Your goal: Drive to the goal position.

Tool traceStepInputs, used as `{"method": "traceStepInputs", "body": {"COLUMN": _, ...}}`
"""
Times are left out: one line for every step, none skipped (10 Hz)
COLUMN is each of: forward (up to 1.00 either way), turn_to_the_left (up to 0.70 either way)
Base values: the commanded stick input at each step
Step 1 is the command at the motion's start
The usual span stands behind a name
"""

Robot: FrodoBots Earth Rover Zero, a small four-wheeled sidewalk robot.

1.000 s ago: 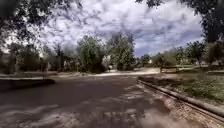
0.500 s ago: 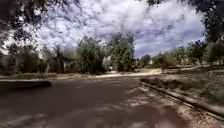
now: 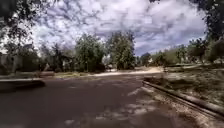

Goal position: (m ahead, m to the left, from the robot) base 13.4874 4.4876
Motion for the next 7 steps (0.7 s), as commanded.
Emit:
{"method": "traceStepInputs", "body": {"forward": 0.85, "turn_to_the_left": 0.00}}
{"method": "traceStepInputs", "body": {"forward": 0.85, "turn_to_the_left": 0.00}}
{"method": "traceStepInputs", "body": {"forward": 0.85, "turn_to_the_left": 0.00}}
{"method": "traceStepInputs", "body": {"forward": 0.85, "turn_to_the_left": 0.00}}
{"method": "traceStepInputs", "body": {"forward": 0.85, "turn_to_the_left": 0.00}}
{"method": "traceStepInputs", "body": {"forward": 0.85, "turn_to_the_left": 0.00}}
{"method": "traceStepInputs", "body": {"forward": 0.85, "turn_to_the_left": 0.00}}
